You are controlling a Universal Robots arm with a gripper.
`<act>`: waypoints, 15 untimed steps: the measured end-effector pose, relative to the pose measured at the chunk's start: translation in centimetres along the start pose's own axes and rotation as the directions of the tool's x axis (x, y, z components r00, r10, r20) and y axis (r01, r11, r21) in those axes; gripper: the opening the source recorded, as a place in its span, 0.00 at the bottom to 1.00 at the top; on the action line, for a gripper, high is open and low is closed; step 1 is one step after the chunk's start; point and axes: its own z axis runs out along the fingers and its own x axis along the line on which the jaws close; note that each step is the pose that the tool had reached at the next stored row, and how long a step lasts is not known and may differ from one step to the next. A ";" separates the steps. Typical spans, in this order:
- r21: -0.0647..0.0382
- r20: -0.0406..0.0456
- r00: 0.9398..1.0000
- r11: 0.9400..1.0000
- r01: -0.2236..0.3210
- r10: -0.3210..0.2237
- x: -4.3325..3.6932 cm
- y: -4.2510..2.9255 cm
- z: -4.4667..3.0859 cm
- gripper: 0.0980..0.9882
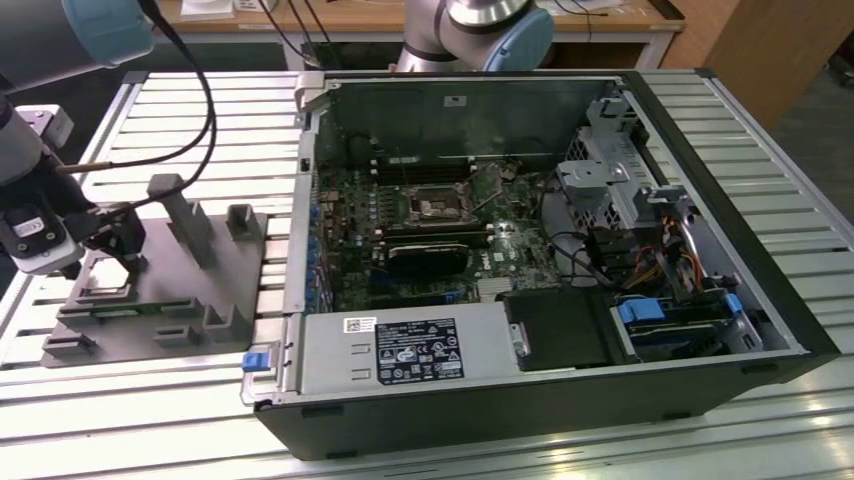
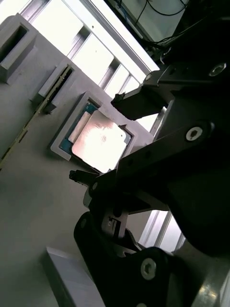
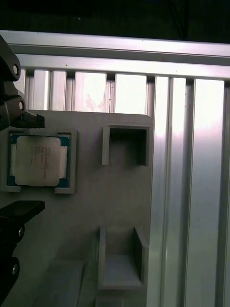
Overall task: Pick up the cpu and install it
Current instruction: 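Pick up the cpu and move it towards the insertion slot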
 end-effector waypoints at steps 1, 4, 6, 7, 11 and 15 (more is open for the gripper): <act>0.000 0.000 1.000 1.000 0.000 0.000 0.01 0.00 0.04 0.68; 0.000 0.000 1.000 1.000 0.000 0.000 0.06 0.00 0.18 0.68; 0.000 0.000 1.000 1.000 0.000 0.000 0.07 -0.01 0.30 0.68; 0.000 0.000 1.000 1.000 0.000 0.000 0.08 -0.01 0.36 0.68; 0.000 0.000 1.000 1.000 0.000 0.000 0.08 -0.02 0.64 0.68; 0.000 0.001 1.000 1.000 0.000 0.000 0.09 -0.03 0.85 0.68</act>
